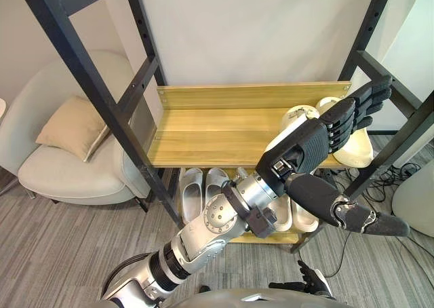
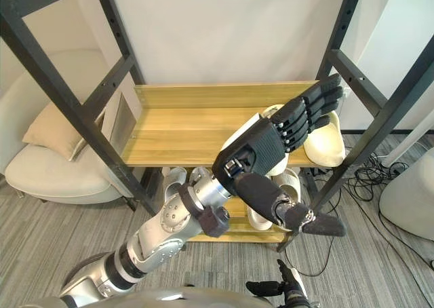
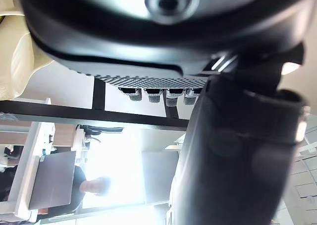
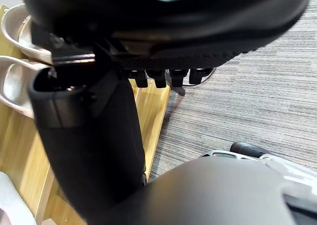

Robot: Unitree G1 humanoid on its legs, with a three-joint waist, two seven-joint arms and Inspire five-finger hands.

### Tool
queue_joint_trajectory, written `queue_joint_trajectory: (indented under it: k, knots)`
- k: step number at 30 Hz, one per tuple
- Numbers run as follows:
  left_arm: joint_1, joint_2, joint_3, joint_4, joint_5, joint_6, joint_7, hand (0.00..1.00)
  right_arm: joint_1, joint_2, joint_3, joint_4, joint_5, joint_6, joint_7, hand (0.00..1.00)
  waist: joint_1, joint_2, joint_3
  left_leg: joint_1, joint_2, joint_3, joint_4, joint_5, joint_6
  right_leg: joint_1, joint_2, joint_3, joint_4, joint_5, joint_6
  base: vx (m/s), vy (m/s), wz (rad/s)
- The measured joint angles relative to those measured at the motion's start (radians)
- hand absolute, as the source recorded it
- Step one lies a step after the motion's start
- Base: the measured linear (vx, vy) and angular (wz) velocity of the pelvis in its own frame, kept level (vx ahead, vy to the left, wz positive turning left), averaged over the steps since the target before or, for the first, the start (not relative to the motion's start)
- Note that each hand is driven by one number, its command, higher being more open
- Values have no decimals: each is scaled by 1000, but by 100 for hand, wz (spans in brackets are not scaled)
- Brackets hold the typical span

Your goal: Organize the slippers on the shoe rack

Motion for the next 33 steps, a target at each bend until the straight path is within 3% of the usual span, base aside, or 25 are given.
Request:
queue_joint_trajectory:
  k: [9, 21, 33]
  knots:
    - [141, -16, 143, 104, 37, -19, 64, 100, -4, 13, 1, 18, 0, -4, -8, 100, 5, -17, 6, 26, -4, -11, 0, 3, 1, 29, -2, -13, 2, -11, 2, -35, 8, 4]
    - [185, 9, 167, 188, 115, -16, 74, 100, -11, 32, 1, 20, 0, -3, -28, 100, 6, -44, 21, 19, -8, -19, 0, -8, -7, 35, -3, -26, -13, -15, 7, 21, -7, 2]
    - [219, 9, 131, 249, 114, 2, 66, 100, -12, 32, 2, 20, 0, -2, -28, 100, 4, -43, 21, 19, -6, -12, 0, -13, -9, 36, -1, -23, -17, -17, 5, -14, 4, -1]
